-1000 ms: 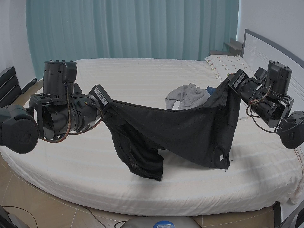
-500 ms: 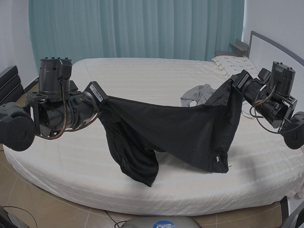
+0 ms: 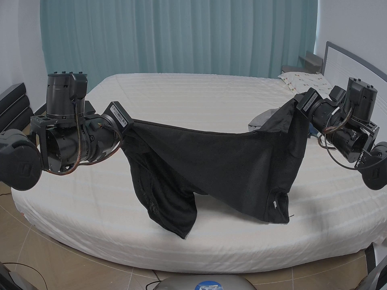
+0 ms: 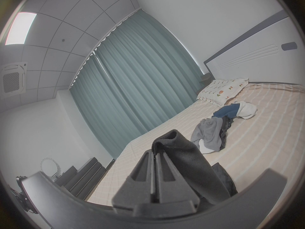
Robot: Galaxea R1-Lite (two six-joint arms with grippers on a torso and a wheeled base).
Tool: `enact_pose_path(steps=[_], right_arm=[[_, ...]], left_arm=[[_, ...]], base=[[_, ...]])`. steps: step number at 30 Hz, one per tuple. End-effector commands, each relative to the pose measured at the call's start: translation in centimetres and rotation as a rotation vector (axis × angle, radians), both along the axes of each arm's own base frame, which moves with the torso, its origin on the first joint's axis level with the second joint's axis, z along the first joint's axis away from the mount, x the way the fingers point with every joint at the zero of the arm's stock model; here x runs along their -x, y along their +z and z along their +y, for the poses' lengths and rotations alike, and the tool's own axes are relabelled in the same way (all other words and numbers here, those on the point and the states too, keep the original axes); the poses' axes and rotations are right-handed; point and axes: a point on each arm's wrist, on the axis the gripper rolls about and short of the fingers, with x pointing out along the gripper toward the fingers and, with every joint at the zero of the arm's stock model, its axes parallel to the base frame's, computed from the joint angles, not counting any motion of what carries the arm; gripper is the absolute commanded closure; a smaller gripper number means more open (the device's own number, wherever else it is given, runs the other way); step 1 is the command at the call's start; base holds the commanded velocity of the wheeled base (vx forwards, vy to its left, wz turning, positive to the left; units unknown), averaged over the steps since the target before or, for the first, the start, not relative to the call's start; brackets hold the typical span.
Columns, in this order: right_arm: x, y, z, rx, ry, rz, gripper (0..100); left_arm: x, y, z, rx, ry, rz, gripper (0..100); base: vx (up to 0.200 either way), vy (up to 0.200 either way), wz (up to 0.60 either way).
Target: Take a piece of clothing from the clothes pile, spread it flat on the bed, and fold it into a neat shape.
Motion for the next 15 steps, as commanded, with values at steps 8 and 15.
enact_pose_path(steps=[8, 15], right_arm=[[0.14, 0.0, 0.25, 0.0, 0.008, -0.001, 100], [0.13, -0.13, 0.26, -0.006, 0.01, 0.005, 100]], left_arm=[[-0.58, -0.37, 0.7, -0.001, 0.028, 0.013, 100], [-0.54, -0.84, 1.02, -0.009, 0.038, 0.029, 100]], base=[[0.0, 0.2, 0.0], [0.0, 0.2, 0.0]])
